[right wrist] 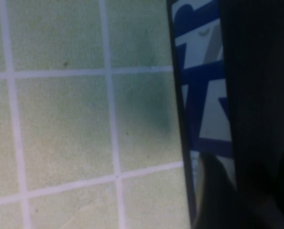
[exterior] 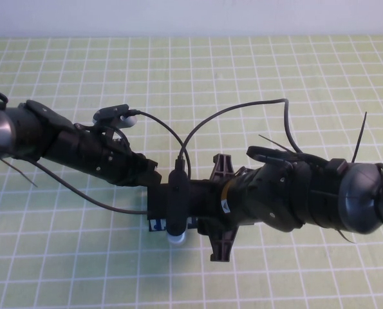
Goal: Take glasses out of glasses case
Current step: Pick up the glasses from the glasses case
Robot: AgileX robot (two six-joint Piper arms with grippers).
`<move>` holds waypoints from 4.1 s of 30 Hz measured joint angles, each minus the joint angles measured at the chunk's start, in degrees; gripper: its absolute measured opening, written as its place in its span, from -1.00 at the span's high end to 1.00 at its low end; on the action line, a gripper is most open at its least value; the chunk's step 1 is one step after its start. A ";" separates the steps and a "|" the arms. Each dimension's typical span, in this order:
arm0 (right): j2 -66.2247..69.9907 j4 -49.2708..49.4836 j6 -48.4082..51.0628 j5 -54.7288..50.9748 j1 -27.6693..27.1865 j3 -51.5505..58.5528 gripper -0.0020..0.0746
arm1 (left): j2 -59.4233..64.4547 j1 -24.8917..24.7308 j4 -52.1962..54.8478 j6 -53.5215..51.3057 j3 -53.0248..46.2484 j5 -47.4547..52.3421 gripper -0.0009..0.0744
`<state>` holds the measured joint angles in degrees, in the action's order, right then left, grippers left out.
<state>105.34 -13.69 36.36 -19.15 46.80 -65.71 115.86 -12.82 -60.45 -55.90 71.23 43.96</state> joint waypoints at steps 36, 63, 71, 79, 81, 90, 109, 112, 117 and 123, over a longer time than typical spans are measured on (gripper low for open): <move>-3.63 -5.66 -6.95 -3.03 -0.10 -2.95 0.95 | -2.92 1.96 0.64 -0.49 0.09 1.00 0.99; -3.63 -5.66 -7.08 -1.17 -0.10 -2.95 0.96 | -21.24 7.42 -21.59 -43.44 -28.87 16.14 0.99; -3.63 -5.66 -7.21 -0.71 -0.10 -2.95 0.96 | -12.85 7.42 -31.08 -53.59 -28.87 14.51 0.99; -3.63 -4.41 -7.25 -0.44 -0.10 -2.95 0.96 | -7.04 7.42 -37.26 -58.84 -27.97 13.68 0.99; -3.63 -3.57 -7.62 -0.44 -0.10 -2.95 0.95 | -6.23 7.42 -37.75 -58.84 -27.70 14.21 0.99; -9.03 6.16 -14.21 -3.67 -0.10 -3.69 0.39 | -5.92 7.42 -37.88 -58.84 -27.51 14.49 0.99; -3.01 15.00 -31.68 -10.14 -0.70 -4.07 0.99 | -5.92 7.42 -37.95 -58.84 -27.51 14.49 0.99; -2.42 14.67 -32.60 -8.82 -2.26 -5.14 0.99 | -5.92 7.42 -37.95 -58.65 -27.51 14.49 0.99; -0.35 14.53 -32.95 -8.15 -5.89 -8.65 0.99 | -5.92 7.42 -37.95 -58.51 -27.51 14.49 0.99; 2.00 14.53 -32.95 -8.07 -8.19 -13.56 0.99 | -5.92 7.42 -37.95 -58.39 -27.42 14.49 0.99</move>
<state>107.34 0.84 3.41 -27.22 38.61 -79.27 109.94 -5.41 -98.41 -114.28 43.81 58.44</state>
